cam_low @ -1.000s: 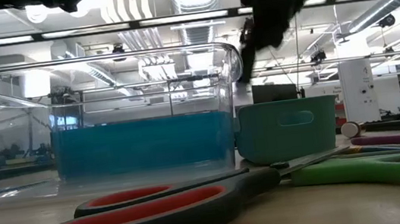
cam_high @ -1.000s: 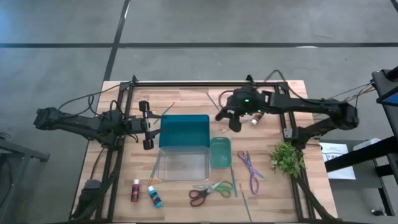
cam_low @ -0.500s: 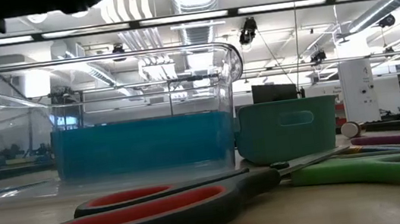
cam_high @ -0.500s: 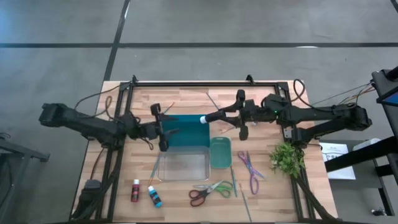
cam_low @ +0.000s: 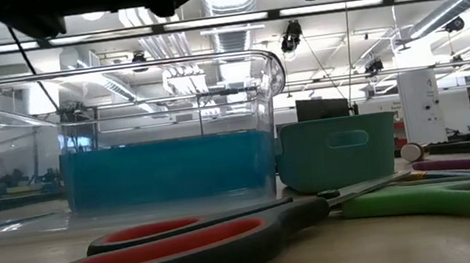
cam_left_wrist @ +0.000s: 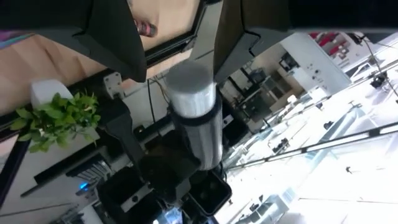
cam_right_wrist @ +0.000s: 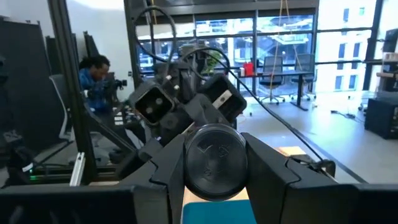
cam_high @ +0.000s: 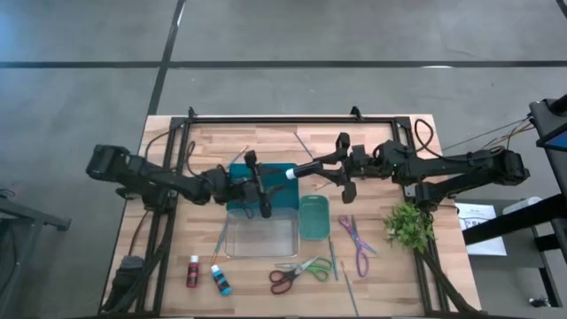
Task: Pick & Place Paint Supplies
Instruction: Put the black paint bottle into the green bin
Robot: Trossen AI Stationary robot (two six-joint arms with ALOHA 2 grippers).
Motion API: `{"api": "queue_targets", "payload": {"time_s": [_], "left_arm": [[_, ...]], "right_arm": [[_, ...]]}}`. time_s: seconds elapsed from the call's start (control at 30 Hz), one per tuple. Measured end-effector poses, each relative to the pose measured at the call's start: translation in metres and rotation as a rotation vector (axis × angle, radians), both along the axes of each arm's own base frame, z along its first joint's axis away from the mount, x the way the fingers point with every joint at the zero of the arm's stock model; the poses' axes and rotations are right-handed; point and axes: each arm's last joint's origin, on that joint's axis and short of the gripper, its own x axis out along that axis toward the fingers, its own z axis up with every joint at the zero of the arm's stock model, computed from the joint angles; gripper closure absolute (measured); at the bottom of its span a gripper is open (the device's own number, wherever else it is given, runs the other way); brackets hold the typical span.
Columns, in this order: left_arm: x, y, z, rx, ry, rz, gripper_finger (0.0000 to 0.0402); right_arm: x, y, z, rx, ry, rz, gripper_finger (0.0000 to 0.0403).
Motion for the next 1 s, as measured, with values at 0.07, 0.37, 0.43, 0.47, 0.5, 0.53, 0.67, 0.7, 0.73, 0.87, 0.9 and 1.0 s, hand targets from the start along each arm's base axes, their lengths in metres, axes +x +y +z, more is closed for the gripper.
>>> {"api": "queue_targets", "payload": {"time_s": [0.07,0.37,0.43,0.47,0.5,0.53,0.67,0.7,0.73,0.87,0.9,1.0], "left_arm": [[0.006,-0.001,0.003,-0.001,-0.011,-0.001,0.0209],[0.015,-0.004,0.013,0.025,-0.035,-0.033,0.0209],[0.016,-0.004,0.012,0.028,-0.023,-0.033,0.0209],[0.016,-0.004,0.013,0.028,-0.023,-0.033,0.0209],[0.015,-0.004,0.014,0.027,-0.025,-0.033,0.0209],[0.015,-0.004,0.014,0.027,-0.027,-0.033,0.0209],[0.015,-0.004,0.014,0.023,-0.025,-0.033,0.0209],[0.015,-0.004,0.014,0.019,-0.025,-0.030,0.0209],[0.015,-0.004,0.014,0.016,-0.025,-0.026,0.0209],[0.015,-0.004,0.014,0.006,-0.026,-0.020,0.0209],[0.015,-0.004,0.014,0.000,-0.028,-0.021,0.0209],[0.015,-0.004,0.014,-0.012,-0.030,-0.021,0.0209]], "right_arm": [[-0.001,0.001,0.000,-0.001,-0.005,0.005,0.0283],[-0.001,0.001,-0.003,0.000,0.009,0.006,0.0283],[-0.001,0.001,-0.002,-0.003,0.007,0.020,0.0283],[-0.001,0.002,-0.001,-0.005,0.003,0.026,0.0283],[-0.001,0.002,0.000,-0.007,-0.002,0.028,0.0283],[0.000,0.002,0.001,-0.009,-0.005,0.030,0.0283],[0.000,0.004,0.002,-0.019,-0.008,0.040,0.0283],[0.000,0.005,0.002,-0.021,-0.012,0.047,0.0283],[0.000,0.005,0.002,-0.024,-0.017,0.057,0.0283],[-0.001,0.007,0.003,-0.031,-0.025,0.066,0.0283],[-0.001,0.007,0.004,-0.032,-0.026,0.066,0.0283],[-0.001,0.007,0.004,-0.036,-0.028,0.066,0.0283]]}}
